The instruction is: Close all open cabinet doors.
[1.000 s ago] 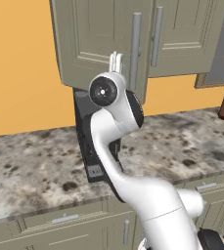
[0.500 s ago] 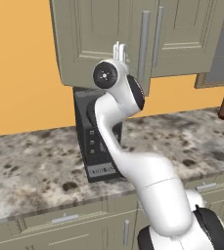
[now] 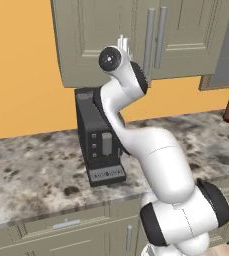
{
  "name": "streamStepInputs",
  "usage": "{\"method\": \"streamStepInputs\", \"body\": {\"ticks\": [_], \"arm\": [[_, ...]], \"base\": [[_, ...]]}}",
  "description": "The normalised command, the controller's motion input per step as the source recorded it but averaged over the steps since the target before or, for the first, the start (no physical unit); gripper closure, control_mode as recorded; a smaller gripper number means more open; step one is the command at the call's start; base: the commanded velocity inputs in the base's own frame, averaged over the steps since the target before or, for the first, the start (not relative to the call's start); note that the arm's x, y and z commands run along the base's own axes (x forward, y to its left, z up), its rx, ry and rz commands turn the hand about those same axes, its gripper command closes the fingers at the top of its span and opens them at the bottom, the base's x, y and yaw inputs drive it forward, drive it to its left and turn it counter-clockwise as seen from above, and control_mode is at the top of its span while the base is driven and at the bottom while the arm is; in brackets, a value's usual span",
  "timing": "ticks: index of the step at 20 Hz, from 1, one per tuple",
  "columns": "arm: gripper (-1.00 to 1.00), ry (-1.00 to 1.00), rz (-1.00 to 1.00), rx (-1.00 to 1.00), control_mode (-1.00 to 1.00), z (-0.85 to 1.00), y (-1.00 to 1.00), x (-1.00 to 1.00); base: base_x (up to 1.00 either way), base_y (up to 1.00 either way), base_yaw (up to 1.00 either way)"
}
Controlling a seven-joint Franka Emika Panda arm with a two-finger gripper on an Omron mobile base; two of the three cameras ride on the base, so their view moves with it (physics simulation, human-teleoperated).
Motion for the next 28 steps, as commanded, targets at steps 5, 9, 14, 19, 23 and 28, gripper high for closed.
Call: {"method": "streamStepInputs", "body": {"ticks": [5,9,14,19,23,28], "arm": [[-1.00,0.14,0.00,0.00,-1.00,-0.11,-0.18,0.75],[-1.00,0.10,0.00,0.00,-1.00,-0.09,-0.13,0.67],[-1.00,0.09,0.00,0.00,-1.00,-0.09,-0.07,0.65],[-1.00,0.10,0.00,0.00,-1.00,-0.11,-0.05,0.66],[-1.00,0.03,0.00,0.00,-1.00,-0.11,-0.04,0.47],[-1.00,-0.06,0.03,-0.01,-1.00,0.00,0.00,-0.26]], "base": [[0.00,0.00,0.00],[0.00,0.00,0.00],[0.00,0.00,0.00],[0.00,0.00,0.00],[0.00,0.00,0.00],[0.00,0.00,0.00]]}}
